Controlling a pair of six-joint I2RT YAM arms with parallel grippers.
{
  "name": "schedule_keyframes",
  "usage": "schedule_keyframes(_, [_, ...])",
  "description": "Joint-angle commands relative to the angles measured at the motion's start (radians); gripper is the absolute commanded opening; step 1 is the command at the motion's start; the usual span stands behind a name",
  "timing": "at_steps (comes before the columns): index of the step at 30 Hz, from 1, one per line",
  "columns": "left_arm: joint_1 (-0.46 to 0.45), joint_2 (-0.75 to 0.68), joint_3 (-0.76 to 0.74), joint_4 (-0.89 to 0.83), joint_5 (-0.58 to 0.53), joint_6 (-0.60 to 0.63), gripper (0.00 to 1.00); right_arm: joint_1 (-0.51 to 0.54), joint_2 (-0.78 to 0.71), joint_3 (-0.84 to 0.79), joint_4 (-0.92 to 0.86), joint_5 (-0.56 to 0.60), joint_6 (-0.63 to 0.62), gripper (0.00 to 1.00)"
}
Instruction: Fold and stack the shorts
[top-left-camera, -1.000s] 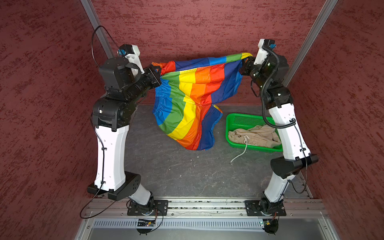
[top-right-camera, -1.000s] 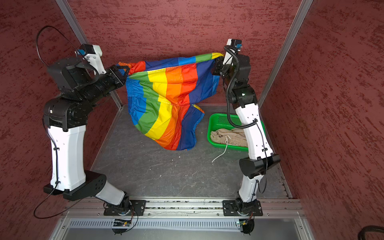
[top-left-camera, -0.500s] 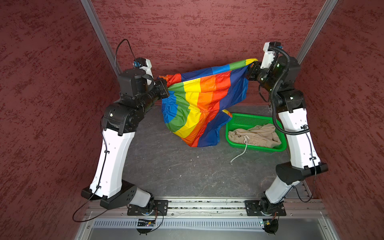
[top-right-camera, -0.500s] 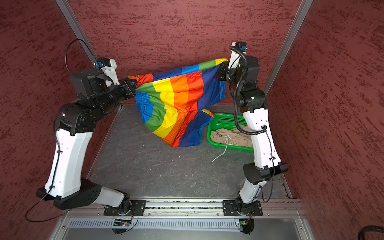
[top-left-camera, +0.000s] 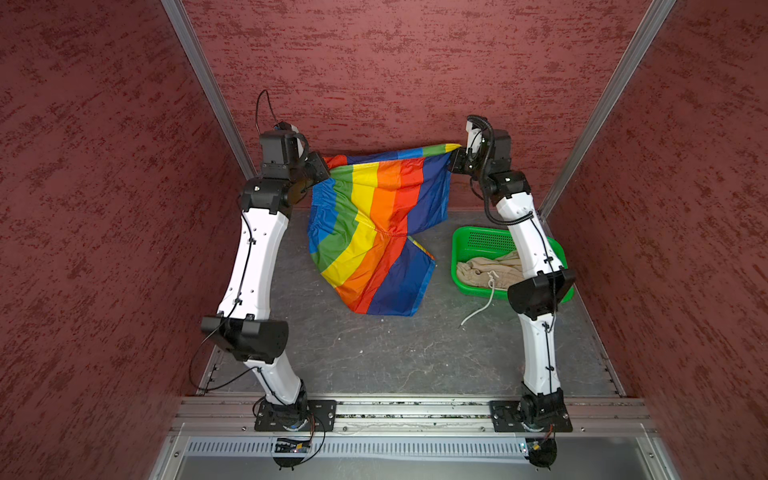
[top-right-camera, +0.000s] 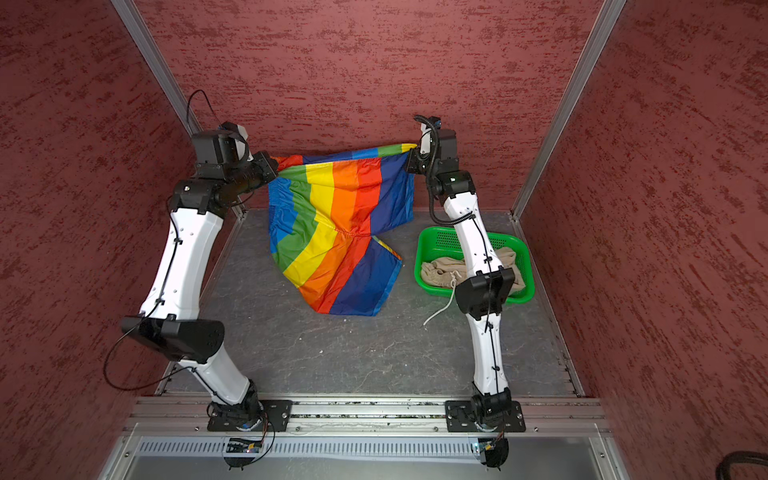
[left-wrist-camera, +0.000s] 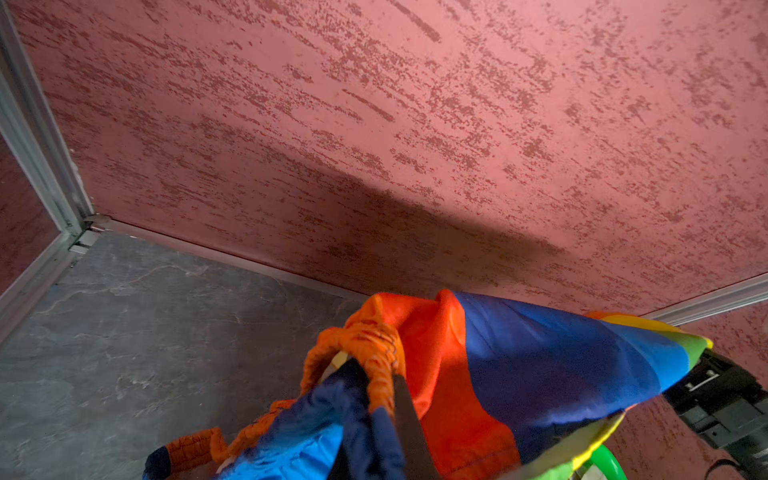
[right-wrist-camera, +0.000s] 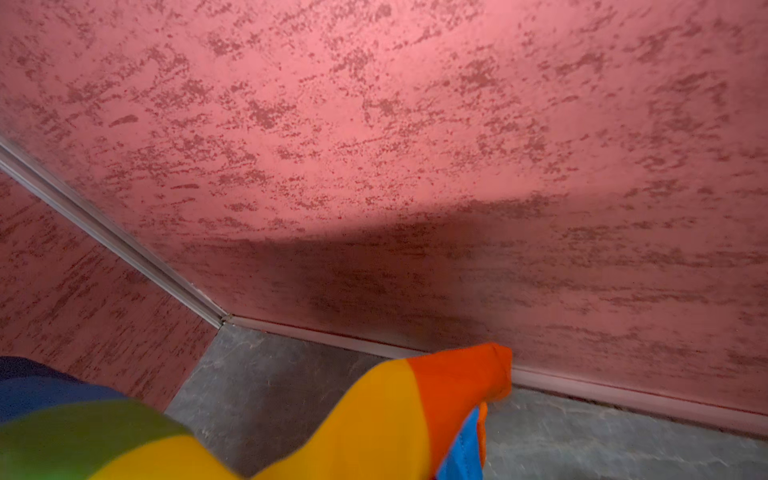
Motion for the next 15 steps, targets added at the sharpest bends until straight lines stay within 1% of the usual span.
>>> schedule_keyframes(1, [0.014,0.084,0.315,0.009,0.173,-0.009,0.0,-0.019,-0.079,0.068,0.168,0.03,0.053,0.0])
schedule_keyframes(3, [0.017,0.156,0.51,-0.025,0.22,-0.025,0.0,-0.026,-0.14,0.01,0.253,0.044,0.055,0.0])
schedule_keyframes(4, [0.018,0.161,0.548,-0.011,0.242,-0.034,0.0,-0.026,-0.18,-0.027,0.292,0.047,0.05,0.0])
schedule_keyframes(5, [0.019,0.142,0.532,0.02,0.26,-0.041,0.0,-0.026,-0.219,-0.061,0.321,0.047,0.043,0.0])
schedule_keyframes(6, [0.019,0.103,0.478,0.06,0.274,-0.046,0.0,-0.027,-0.267,-0.113,0.354,0.044,0.037,0.0])
schedule_keyframes(8, [0.019,-0.008,0.304,0.154,0.307,-0.046,0.0,-0.026,-0.373,-0.246,0.413,0.027,0.029,0.0])
schedule_keyframes(9, [0.019,-0.077,0.183,0.202,0.319,-0.045,0.0,-0.027,-0.444,-0.357,0.465,0.006,0.027,0.0])
schedule_keyframes(11, [0.019,-0.206,-0.049,0.271,0.327,-0.029,0.0,-0.025,-0.591,-0.611,0.59,-0.044,0.032,0.0])
schedule_keyframes(13, [0.021,-0.348,-0.321,0.316,0.306,-0.005,0.0,-0.02,-0.747,-0.914,0.721,-0.082,0.058,0.0])
schedule_keyframes(15, [0.024,-0.474,-0.579,0.354,0.273,0.001,0.0,0.001,-0.872,-1.178,0.801,-0.096,0.085,0.0])
